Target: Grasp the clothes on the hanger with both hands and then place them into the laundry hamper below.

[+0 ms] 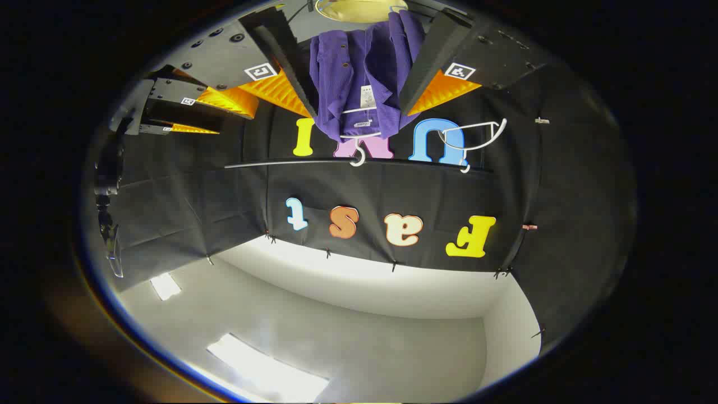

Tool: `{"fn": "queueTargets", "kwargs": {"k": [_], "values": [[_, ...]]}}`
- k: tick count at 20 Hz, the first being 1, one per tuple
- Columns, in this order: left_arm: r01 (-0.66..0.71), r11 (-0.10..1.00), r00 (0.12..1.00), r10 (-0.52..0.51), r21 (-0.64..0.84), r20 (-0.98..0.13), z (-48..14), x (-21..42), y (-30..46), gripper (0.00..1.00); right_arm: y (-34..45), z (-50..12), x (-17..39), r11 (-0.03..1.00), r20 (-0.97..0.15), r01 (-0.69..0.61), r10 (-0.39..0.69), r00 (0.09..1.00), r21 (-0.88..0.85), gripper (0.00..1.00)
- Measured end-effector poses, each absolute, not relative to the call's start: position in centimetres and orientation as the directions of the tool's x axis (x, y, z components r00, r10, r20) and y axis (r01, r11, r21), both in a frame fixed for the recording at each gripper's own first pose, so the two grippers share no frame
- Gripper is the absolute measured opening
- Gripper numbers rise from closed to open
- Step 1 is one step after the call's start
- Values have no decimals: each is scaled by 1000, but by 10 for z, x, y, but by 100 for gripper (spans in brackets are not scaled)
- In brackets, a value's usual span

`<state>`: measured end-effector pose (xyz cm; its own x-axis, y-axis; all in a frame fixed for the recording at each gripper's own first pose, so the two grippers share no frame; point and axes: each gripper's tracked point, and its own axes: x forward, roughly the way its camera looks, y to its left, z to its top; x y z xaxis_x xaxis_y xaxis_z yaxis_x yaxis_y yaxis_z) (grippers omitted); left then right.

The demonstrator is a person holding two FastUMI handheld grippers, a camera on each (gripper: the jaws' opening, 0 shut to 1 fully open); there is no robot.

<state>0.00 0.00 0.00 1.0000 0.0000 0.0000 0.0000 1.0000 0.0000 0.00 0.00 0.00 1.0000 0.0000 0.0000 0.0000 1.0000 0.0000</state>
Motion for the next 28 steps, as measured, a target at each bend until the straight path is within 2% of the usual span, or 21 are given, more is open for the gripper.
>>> {"fn": "queueTargets", "kwargs": {"k": [14,28], "values": [[-28,999,1000,27,-25,-13,-4,-4,1,92,4,6,-6,999,9,-25,24,1000,20,95],[19,998,999,-21,-53,-34,-15,2,18,92,22,-9,0,1000,-27,8,-8,1000,4,94]]}}
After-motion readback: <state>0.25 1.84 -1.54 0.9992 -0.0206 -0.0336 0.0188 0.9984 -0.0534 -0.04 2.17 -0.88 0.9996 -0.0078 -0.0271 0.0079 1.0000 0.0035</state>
